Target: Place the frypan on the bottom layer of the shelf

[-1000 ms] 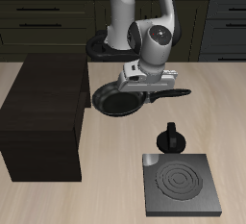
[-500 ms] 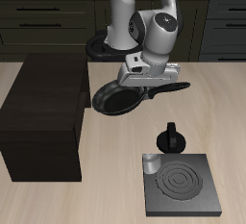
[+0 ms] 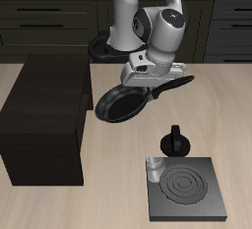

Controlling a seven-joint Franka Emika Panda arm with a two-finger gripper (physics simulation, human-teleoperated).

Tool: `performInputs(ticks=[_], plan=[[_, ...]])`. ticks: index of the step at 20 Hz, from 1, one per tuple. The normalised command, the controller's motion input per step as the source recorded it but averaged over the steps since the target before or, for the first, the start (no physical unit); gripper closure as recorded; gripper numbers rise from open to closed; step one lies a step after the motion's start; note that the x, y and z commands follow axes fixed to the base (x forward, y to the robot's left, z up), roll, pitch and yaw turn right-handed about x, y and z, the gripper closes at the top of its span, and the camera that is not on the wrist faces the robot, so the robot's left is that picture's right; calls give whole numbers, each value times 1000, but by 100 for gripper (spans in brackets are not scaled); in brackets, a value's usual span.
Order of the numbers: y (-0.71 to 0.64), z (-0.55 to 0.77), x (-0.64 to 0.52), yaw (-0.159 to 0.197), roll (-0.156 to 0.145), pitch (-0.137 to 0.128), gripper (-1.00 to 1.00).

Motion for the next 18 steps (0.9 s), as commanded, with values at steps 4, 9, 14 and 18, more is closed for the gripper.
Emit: performInputs(ticks=[4,9,14,18], plan=[[-17,91,129,1,-11,-8,100],[33,200,146,2,-14,-30,100],[20,202,96,8,-5,-20,100],[-21,140,112,4,-9,-16,100]])
